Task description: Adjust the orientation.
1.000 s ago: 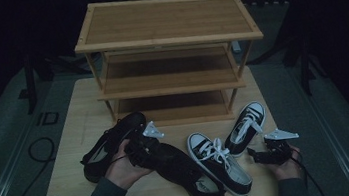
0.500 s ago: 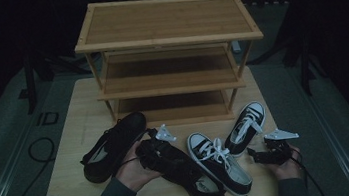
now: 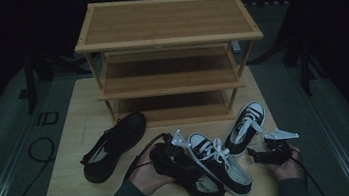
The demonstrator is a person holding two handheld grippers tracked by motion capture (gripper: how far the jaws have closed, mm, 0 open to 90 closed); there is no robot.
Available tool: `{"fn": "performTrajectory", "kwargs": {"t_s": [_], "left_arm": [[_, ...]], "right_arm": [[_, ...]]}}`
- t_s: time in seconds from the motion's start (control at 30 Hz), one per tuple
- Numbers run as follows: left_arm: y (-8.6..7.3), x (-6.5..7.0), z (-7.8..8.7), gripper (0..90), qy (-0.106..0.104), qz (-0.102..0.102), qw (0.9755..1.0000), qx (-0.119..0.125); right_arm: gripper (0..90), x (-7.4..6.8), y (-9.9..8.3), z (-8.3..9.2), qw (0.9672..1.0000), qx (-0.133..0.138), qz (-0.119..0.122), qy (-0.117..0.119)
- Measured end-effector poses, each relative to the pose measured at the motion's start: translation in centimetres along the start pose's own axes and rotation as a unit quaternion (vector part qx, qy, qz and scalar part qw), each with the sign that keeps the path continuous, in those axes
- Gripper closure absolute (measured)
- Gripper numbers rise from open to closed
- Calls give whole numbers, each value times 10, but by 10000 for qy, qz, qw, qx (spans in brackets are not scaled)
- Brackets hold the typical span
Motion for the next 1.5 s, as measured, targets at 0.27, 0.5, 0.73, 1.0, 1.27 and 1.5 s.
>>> {"fn": "performTrajectory", "kwargs": {"t_s": [0.27, 0.5, 0.73, 1.0, 1.27, 1.5], "left_arm": [[-6, 7, -10, 360, 134, -26, 9998, -165], [-20, 5, -1, 359, 185, 330, 9992, -97], [-29, 2, 1, 387, 181, 678, 9973, -192], [-30, 2, 4, 722, -26, 766, 9968, -233], [-32, -2, 10, 851, 83, 547, 9981, -286], [-36, -25, 28, 859, 539, 455, 9970, -307]], "right_arm": [[139, 0, 0, 0, 10000, 1, 1, 0], [139, 0, 0, 0, 10000, 1, 0, 0], [139, 0, 0, 0, 10000, 1, 0, -1], [138, 0, 0, 0, 10000, 1, 1, -1], [139, 0, 0, 0, 10000, 0, 0, 0], [139, 0, 0, 0, 10000, 1, 1, 0]]}}
Point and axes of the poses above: each handheld gripper's, and its own axes: z roughly backward along the jaws, y roughly out of its top, x roughly to its right, the point moved 5 cm from there along -z, roughly forward along the jaws, and after that the axes turned 11 degrees about x, right-handed, at the moved point
